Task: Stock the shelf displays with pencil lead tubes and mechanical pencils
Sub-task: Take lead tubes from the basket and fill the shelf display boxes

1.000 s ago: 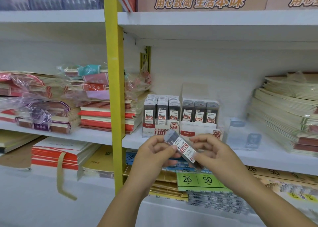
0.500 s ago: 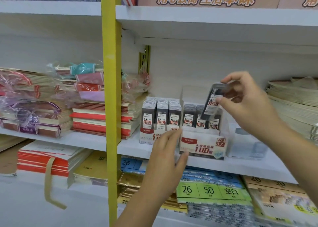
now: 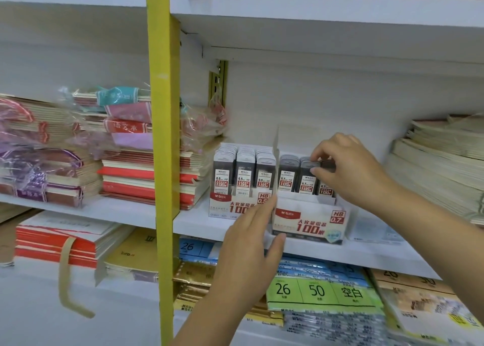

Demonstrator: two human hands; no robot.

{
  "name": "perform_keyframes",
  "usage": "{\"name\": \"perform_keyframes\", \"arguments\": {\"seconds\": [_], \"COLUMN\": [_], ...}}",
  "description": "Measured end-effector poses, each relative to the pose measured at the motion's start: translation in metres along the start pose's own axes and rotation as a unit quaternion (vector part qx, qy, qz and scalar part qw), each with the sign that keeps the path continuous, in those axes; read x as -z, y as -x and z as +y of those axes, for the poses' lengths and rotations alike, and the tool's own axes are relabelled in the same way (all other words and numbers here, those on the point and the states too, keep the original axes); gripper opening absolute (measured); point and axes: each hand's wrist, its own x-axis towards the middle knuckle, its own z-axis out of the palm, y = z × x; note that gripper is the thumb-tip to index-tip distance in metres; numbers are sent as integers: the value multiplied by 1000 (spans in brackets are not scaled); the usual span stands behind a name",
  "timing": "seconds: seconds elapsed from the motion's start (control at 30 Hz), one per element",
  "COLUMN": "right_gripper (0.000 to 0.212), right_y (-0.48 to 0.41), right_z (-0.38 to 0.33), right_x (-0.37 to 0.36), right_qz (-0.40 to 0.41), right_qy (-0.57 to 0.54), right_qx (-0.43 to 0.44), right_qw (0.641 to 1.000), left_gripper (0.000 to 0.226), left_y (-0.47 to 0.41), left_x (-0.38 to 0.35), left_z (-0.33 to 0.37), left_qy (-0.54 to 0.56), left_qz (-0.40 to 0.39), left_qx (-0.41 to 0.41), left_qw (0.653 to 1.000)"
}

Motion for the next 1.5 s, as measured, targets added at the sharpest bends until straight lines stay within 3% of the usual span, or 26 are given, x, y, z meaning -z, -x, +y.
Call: {"name": "perform_keyframes", "arguments": {"seconds": [0.17,0.23,0.3,0.37,0.43,0.5,0.57,0.7,0.83,0.9,1.0,1.07,1.13,1.27,1.5], "right_gripper": [29,23,15,14,17,19,22,29,29,39,82,104,98,55,53], "right_y": [15,43,86,130,170,215,268,375,438,450,467,479,489,499,504], "right_z": [-6,-20,-35,-45,-43,-35,-27,-30,-40,-44,-55,-63,-69,-69,-64], "right_x": [11,18,15,-2,-36,-84,-139,-225,-275,-293,-317,-329,-337,-341,-327], "right_qz": [44,108,95,-14,-151,-283,-392,-464,-539,-564,-625,-650,-619,-564,-596], "right_qy": [-33,-120,-256,-341,-359,-354,-327,-273,-264,-262,-244,-201,-174,-183,-203], "right_qx": [-20,-5,11,2,-50,-138,-234,-338,-356,-330,-260,-207,-201,-164,-125], "right_qw": [998,987,962,940,920,881,828,772,716,710,694,703,740,789,767], "left_gripper": [58,49,42,38,39,44,46,39,45,50,54,58,65,82,92], "left_y": [6,20,42,72,111,157,202,278,324,334,341,346,354,367,379], "left_x": [5,9,9,6,-2,-11,-24,-62,-98,-109,-124,-131,-134,-145,-163], "left_z": [1,-1,-8,-20,-41,-67,-93,-132,-159,-171,-185,-192,-194,-190,-176], "left_qy": [0,-14,-31,-40,-48,-69,-76,-62,-43,-53,-55,-61,-78,-132,-168], "left_qz": [12,50,46,-22,-145,-272,-351,-396,-432,-438,-453,-484,-495,-459,-341], "left_qx": [-7,-14,-13,-2,42,113,200,322,375,394,402,384,369,374,429], "left_qw": [1000,999,998,999,987,953,912,858,819,807,793,784,783,795,819]}}
